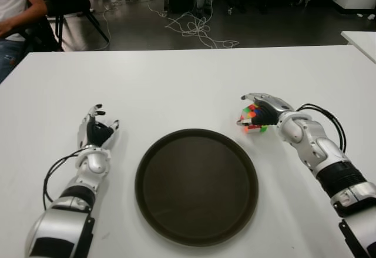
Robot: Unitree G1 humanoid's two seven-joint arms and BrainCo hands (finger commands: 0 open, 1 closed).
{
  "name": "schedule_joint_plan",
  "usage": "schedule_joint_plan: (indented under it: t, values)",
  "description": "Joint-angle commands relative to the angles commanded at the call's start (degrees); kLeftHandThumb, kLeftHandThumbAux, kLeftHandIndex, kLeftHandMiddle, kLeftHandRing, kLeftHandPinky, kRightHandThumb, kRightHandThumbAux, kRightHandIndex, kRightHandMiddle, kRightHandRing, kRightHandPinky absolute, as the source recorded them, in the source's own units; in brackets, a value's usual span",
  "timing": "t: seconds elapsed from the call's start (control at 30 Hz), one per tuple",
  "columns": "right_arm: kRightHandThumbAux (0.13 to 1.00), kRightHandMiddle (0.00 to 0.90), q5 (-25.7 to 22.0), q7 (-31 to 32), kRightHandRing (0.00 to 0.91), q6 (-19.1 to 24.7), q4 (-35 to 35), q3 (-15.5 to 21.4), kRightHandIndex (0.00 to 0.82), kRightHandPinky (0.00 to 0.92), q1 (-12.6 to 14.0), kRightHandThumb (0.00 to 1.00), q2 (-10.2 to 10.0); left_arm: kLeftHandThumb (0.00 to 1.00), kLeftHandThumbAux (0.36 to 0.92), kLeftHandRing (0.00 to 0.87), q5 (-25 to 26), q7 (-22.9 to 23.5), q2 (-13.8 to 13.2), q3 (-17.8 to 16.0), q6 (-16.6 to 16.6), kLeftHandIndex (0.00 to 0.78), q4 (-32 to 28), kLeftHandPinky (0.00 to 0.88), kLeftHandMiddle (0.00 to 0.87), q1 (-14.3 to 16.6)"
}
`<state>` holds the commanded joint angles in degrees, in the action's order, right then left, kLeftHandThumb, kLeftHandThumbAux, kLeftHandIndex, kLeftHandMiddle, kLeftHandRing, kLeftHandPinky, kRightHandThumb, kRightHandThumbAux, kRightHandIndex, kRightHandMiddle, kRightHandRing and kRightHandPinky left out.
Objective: Pick up the Rubik's Cube and put it in the plate
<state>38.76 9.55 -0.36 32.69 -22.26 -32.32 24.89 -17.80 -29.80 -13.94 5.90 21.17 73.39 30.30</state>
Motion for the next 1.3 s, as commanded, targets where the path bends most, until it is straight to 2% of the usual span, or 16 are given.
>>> schedule_joint_plan:
  t: [0.13, 0.4, 0.67, 0.93, 1.03, 1.3]
  values:
    - [0.478, 0.000, -0.2, -0.5, 0.000, -0.6, 0.7, 0.0, 0.000, 0.011, 0.1, 0.189, 0.3, 0.212, 0.729, 0.337, 0.0, -0.1, 0.0, 0.0, 0.1, 0.172, -0.1, 0.327, 0.304, 0.0]
    - [0.472, 0.000, -0.4, -1.2, 0.000, -1.4, 1.9, -0.2, 0.000, 0.015, 0.0, 0.183, 0.2, 0.207, 0.730, 0.327, -0.3, -0.3, -0.1, 0.3, -0.2, 0.168, 0.0, 0.334, 0.297, 0.0]
    - [0.468, 0.000, -0.5, -1.8, 0.000, -2.2, 2.0, -0.1, 0.000, 0.010, 0.2, 0.173, 0.2, 0.255, 0.752, 0.342, 0.0, -0.1, 0.0, 0.1, 0.0, 0.176, -0.1, 0.377, 0.300, 0.0]
    - [0.448, 0.000, -0.3, -2.6, 0.000, -2.9, 3.0, -0.3, 0.000, 0.019, 0.1, 0.136, 0.1, 0.260, 0.760, 0.326, -0.2, -0.1, -0.1, 0.3, 0.1, 0.178, 0.0, 0.353, 0.292, -0.1]
    - [0.450, 0.000, -0.3, -3.1, 0.000, -3.3, 3.6, -0.4, 0.000, 0.020, 0.1, 0.130, 0.0, 0.231, 0.746, 0.331, -0.2, 0.0, -0.2, 0.4, 0.0, 0.171, 0.0, 0.353, 0.295, 0.0]
    - [0.469, 0.000, -0.2, -3.6, 0.000, -3.9, 4.4, -0.8, 0.000, 0.016, 0.0, 0.155, -0.2, 0.209, 0.742, 0.330, 0.0, 0.0, -0.1, 0.2, 0.0, 0.172, -0.1, 0.345, 0.296, 0.0]
